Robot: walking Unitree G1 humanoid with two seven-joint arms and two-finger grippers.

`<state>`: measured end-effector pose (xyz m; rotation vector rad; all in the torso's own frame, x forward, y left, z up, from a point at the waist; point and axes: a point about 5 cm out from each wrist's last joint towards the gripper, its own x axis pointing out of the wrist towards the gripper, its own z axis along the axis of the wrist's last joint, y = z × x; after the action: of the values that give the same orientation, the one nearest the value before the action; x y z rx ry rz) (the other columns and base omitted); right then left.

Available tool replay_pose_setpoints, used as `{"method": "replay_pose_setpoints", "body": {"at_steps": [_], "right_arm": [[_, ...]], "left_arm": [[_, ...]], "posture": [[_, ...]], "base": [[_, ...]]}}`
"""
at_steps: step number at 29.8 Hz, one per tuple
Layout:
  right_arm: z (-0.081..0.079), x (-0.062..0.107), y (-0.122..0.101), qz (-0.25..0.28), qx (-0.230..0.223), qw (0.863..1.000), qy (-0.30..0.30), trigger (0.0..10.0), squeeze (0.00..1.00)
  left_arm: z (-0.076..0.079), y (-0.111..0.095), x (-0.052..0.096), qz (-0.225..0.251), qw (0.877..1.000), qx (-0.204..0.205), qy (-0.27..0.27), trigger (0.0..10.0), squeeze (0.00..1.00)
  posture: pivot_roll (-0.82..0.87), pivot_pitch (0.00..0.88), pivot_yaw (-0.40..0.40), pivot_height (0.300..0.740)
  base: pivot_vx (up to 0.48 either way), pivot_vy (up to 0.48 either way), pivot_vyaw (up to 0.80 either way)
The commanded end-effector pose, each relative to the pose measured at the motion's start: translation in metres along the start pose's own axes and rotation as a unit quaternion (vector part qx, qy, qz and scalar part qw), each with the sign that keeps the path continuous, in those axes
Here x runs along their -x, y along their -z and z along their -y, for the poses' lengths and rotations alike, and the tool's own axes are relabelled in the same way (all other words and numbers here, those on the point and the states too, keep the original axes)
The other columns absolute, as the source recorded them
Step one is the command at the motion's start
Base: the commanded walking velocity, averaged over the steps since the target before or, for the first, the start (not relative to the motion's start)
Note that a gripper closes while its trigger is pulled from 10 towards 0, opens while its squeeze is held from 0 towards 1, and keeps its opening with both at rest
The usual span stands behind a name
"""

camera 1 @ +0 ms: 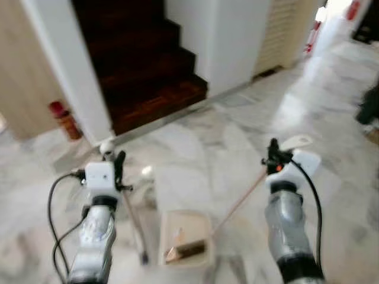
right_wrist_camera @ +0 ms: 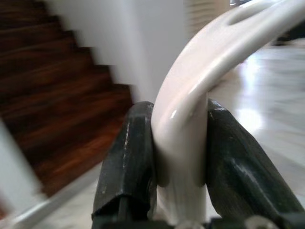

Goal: Sweep floor

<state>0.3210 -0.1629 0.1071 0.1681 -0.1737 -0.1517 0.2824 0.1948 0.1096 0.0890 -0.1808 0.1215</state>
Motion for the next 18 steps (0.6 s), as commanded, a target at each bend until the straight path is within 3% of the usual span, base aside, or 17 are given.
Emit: {"method": "replay_pose_setpoints", "body": {"at_steps": [1, 8, 18], "right_arm": [[-0.0004, -0.0062, -0.0125, 0.028, -0.023, 0.999, 0.006, 10.0, 0.00], [-0.0008, -0.0073, -0.0130, 0.028, -0.021, 0.999, 0.006, 10.0, 0.00], [-0.0036, -0.0079, -0.0135, 0.028, -0.022, 0.999, 0.003, 10.0, 0.00]], "left_arm": [[0.0033, -0.0111, -0.0046, 0.027, 1.000, -0.008, 0.006, 10.0, 0.00], [0.0027, -0.0123, -0.0055, 0.028, 1.000, -0.010, 0.005, 10.0, 0.00], [0.0024, -0.0138, -0.0073, 0.029, 1.000, -0.009, 0.005, 10.0, 0.00]], "posture": [[0.13, 0.031, -0.004, 0.740], [0.13, 0.037, -0.003, 0.740], [0.13, 0.065, 0.000, 0.740]], "base": [[0.000, 0.000, 0.00], [0.000, 0.000, 0.13], [0.000, 0.000, 0.80]]}}
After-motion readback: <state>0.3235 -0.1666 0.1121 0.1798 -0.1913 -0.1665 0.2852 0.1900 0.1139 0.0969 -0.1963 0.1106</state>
